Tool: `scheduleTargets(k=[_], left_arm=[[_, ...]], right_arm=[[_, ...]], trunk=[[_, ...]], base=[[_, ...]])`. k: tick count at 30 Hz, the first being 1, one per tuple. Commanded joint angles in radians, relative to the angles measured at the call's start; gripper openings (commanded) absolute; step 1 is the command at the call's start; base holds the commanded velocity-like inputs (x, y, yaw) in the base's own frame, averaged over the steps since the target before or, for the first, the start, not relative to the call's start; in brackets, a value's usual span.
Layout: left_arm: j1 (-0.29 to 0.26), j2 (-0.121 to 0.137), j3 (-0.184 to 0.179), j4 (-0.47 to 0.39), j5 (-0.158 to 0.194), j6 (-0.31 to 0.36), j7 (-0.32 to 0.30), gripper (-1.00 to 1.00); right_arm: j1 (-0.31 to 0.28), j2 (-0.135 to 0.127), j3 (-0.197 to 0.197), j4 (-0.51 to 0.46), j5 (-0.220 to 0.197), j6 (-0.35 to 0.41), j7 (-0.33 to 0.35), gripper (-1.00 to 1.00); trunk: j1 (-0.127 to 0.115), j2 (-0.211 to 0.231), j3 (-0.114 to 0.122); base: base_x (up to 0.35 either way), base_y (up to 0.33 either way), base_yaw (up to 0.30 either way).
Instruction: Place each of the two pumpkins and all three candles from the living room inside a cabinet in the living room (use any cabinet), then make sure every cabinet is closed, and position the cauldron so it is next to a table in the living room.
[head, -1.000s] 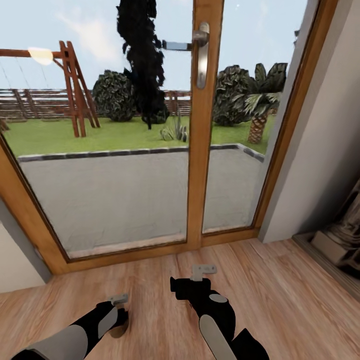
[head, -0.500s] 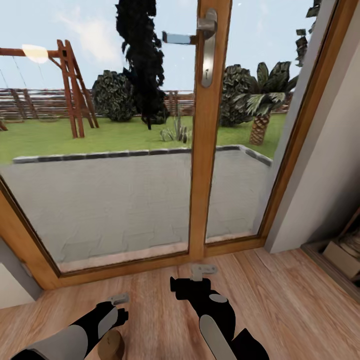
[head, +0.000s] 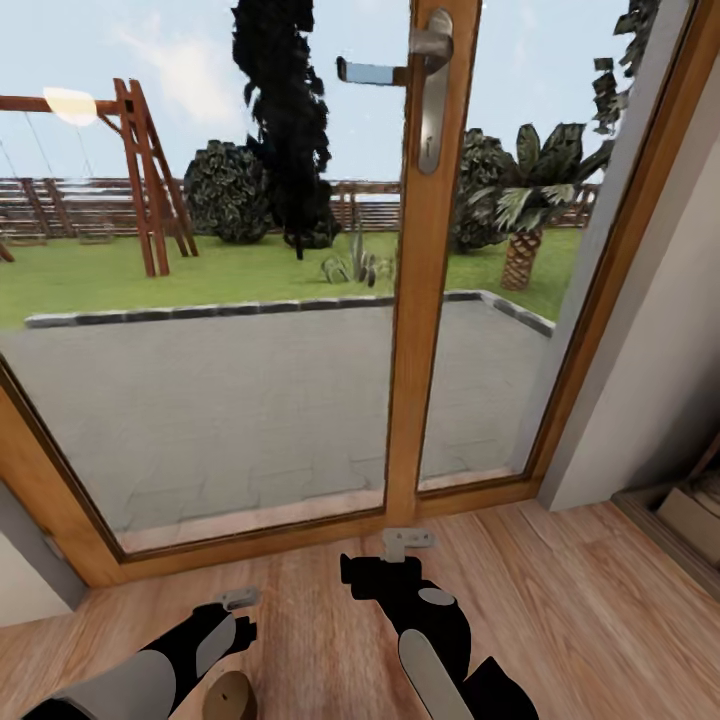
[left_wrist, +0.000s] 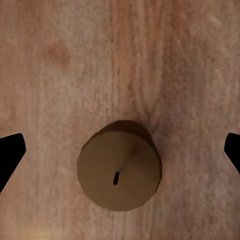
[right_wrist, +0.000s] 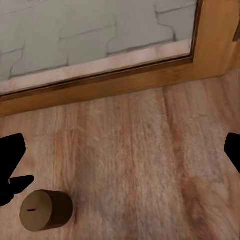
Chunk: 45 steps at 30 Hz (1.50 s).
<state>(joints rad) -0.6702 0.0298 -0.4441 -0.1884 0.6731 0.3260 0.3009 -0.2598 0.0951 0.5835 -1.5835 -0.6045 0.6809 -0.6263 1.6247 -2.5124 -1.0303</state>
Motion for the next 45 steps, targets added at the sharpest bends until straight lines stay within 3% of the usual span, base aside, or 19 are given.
scheduleTargets(k=[1, 11, 29, 37, 45], left_arm=[[0.000, 0.001, -0.008, -0.003, 0.010, 0.005, 0.006, 1.00], [0.000, 0.001, -0.008, -0.003, 0.010, 0.005, 0.007, 1.00], [0.000, 0.001, -0.008, -0.003, 0.011, 0.004, 0.006, 1.00], [0.000, 0.003, -0.008, -0.005, 0.012, -0.036, 0.005, 1.00], [-0.001, 0.004, -0.011, -0.006, 0.013, -0.018, 0.004, 1.00]], right_arm=[[-0.001, 0.000, 0.001, -0.001, -0.010, 0.002, -0.010, 1.00], [-0.001, 0.000, 0.001, -0.001, -0.009, 0.002, -0.010, 1.00], [-0.001, 0.000, 0.002, -0.001, -0.010, 0.002, -0.010, 1.00], [-0.001, -0.001, 0.009, -0.001, -0.009, 0.002, -0.010, 1.00], [-0.001, -0.001, 0.007, -0.001, -0.009, 0.002, -0.009, 1.00]], trunk=[[0.000, 0.000, -0.001], [0.000, 0.000, -0.001], [0.008, -0.005, -0.071], [0.012, -0.006, -0.102], [0.015, -0.008, -0.132]], base=[[0.098, 0.090, 0.000], [0.015, 0.013, 0.000], [0.000, 0.000, 0.000], [0.000, 0.000, 0.000], [0.000, 0.000, 0.000]])
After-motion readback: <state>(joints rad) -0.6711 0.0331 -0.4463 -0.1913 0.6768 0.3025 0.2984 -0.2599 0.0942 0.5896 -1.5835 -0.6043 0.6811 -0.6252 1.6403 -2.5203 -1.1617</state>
